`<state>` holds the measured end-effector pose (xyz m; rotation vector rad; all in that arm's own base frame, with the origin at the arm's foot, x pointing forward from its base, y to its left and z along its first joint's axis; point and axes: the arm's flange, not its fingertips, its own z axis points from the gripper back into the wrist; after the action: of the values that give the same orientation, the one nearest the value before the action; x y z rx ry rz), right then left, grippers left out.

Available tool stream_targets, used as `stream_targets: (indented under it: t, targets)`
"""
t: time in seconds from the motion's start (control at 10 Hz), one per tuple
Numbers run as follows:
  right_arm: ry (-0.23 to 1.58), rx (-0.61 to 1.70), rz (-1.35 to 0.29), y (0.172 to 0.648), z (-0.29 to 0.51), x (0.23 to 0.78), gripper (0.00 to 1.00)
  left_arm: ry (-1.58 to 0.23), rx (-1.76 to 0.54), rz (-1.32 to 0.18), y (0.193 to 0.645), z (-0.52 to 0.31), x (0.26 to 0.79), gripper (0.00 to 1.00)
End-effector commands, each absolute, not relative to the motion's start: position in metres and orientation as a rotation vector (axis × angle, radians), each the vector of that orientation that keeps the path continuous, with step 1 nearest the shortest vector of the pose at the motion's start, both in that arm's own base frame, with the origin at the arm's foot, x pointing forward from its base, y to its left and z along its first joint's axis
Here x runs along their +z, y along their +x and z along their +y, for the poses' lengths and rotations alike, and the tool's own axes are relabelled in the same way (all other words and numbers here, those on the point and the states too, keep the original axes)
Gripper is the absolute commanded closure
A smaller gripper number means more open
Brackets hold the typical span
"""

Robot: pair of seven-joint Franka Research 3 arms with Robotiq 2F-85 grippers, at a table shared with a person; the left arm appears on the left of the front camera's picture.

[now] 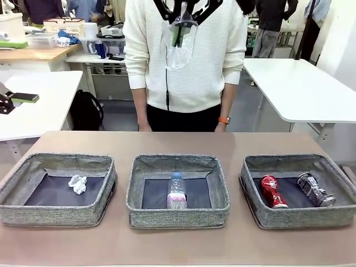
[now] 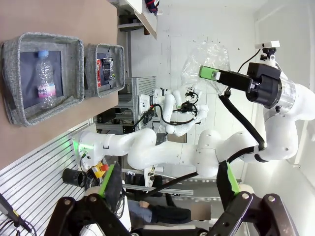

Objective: Sort the waste into the appropriate baskets.
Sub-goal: Pick up the waste item pointed out by the person, then place the picked waste into the Fabric basket indicated by the person.

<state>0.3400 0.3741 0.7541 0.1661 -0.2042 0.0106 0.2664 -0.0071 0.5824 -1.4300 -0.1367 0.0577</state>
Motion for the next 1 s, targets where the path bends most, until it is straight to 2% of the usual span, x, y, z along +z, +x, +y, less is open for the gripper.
stream_targets:
  t: [0.0,0.9]
  targets:
    - [0.171,0.020,-0.197,0.3380,0.3749,0.7544,0.98,-1.449,0.039,-0.148,0.2657,-0.0074,0.5840,0.00]
    - [0.171,0.020,-0.197,0.3380,0.3749,0.7544,0.98,-1.449,0.039,-0.148,0.2657,-0.0074,0.5840,0.00]
